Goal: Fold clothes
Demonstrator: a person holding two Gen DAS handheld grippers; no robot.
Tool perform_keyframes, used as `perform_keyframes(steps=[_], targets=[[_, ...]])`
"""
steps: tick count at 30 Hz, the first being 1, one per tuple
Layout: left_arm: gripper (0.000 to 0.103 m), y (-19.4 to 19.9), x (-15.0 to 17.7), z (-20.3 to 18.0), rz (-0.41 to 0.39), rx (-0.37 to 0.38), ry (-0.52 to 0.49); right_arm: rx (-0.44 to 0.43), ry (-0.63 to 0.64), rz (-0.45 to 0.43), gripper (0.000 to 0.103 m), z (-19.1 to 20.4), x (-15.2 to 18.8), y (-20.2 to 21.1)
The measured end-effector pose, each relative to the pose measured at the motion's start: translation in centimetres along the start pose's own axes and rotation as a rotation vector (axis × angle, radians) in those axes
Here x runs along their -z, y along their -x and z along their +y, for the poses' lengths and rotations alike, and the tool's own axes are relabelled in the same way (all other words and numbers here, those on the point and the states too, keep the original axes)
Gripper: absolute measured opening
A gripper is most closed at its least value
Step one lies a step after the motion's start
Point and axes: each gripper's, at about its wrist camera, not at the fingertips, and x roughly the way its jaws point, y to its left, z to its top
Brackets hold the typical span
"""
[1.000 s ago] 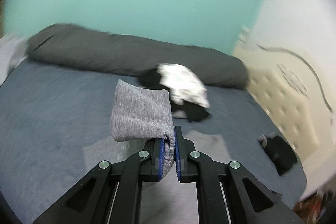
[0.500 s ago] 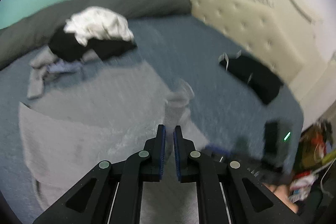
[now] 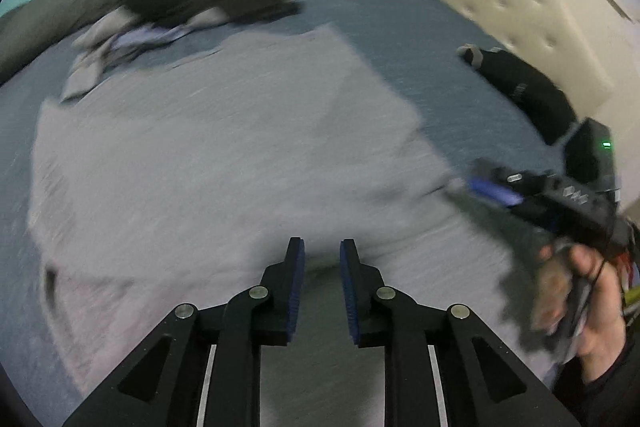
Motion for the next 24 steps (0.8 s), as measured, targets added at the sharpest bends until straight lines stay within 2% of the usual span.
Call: perform_keyframes(steps=[5,14,16,18,21,22,24], targets=[[0.020,0.7,2.5,5.5,0.007,-0.062,0.093,0.032,0.009,0.018,0.052,-0.4,-0.5,-0.6],[0.021,1.6,6.0,11.2,-0.008,-0.112,0.210,0.136,0.102,0.134,0.050,0.3,0.7,-3.6],[0.021,2.1,6.7,12.1,-0.012,-0.123,0.228,0.167,0.130,0.147,0.038,0.4,1.1,-4.0],[0.021,2.6,7.1,13.0,-0.018,-0.139,0.239,0.170,0.125,0.154,0.015,0.1,1.5,-4.2],[0.024,3.2,7.5,14.7,-0.026,-0.172,0.265,0.152,0.112,0.136,0.003,0.0,1.6,-3.7],[0.026,3.3,7.5,15.4,-0.029,-0.182,0.279,0.140,0.109,0.128,0.002,0.0,1.7,-3.4],[0.037,3.5,7.3,16.7,-0.032,-0.206,0.302,0.106,0.104,0.107,0.002,0.4,1.7,-2.5]])
